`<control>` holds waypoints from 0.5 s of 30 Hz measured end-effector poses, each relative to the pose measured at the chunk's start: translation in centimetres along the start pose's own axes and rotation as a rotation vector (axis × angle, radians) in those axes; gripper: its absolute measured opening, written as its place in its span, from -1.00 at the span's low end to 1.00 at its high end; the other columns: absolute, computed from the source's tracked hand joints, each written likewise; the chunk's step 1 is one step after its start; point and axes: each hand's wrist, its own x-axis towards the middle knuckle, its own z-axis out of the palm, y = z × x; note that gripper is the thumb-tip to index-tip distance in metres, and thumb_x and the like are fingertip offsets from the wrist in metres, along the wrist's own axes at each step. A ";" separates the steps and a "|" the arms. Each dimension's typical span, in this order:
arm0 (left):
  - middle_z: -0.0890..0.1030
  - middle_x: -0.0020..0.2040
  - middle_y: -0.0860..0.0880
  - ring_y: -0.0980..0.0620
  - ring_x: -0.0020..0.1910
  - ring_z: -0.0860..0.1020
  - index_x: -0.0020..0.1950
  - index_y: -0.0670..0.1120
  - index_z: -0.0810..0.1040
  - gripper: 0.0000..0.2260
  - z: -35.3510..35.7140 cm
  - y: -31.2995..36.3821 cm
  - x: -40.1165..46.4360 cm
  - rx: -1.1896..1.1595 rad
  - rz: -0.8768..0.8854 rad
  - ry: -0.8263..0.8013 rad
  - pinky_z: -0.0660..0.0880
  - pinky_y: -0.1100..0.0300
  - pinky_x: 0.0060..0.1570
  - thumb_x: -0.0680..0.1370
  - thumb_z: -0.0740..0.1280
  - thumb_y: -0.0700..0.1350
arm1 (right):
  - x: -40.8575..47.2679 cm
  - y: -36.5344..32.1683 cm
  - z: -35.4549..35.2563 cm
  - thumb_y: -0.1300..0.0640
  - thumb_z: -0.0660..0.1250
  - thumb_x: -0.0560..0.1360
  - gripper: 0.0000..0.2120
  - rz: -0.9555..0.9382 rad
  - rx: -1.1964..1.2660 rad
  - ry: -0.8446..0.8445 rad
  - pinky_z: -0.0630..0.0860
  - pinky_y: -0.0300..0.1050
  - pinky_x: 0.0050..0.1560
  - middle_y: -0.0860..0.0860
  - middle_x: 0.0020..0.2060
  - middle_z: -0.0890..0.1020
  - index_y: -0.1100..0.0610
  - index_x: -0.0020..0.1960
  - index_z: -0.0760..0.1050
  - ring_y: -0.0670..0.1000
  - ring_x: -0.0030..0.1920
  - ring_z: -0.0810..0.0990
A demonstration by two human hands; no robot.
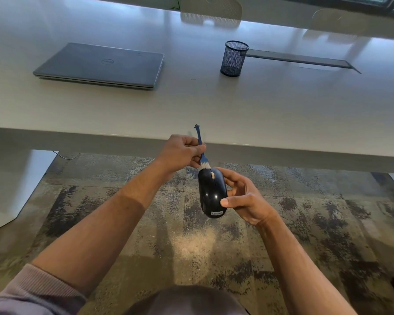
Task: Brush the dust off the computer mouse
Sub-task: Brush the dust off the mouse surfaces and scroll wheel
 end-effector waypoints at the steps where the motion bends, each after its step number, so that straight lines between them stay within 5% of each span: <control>1: 0.60 -0.20 -0.16 0.03 -0.28 0.59 0.00 -0.26 0.61 -0.88 -0.1 -0.1 0.0 0.007 -0.008 -0.005 0.63 0.17 -0.26 0.55 0.38 -0.20 | 0.0 0.0 0.0 0.37 0.50 0.21 -0.19 -0.004 0.004 0.001 0.57 0.21 0.21 0.16 0.30 0.57 0.30 0.44 0.37 0.20 0.18 0.62; 8: 0.58 -0.21 -0.14 0.08 -0.34 0.58 0.01 -0.32 0.59 -0.84 -1.7 -0.8 -0.3 0.020 -0.067 -0.011 0.61 0.21 -0.30 0.54 0.38 -0.21 | -0.4 -0.1 -0.5 0.35 0.49 0.21 -0.22 -0.015 0.043 0.036 0.60 0.10 0.14 0.11 0.27 0.60 0.26 0.42 0.40 0.15 0.14 0.66; 15: 0.60 -0.20 -0.13 0.08 -0.32 0.59 0.04 -0.27 0.59 -0.85 -1.0 0.2 -0.2 -0.019 -0.026 0.027 0.58 0.25 -0.30 0.55 0.37 -0.21 | 0.2 -0.4 0.2 0.37 0.50 0.22 -0.20 0.022 -0.007 -0.056 0.53 0.25 0.24 0.17 0.32 0.55 0.28 0.44 0.37 0.24 0.17 0.60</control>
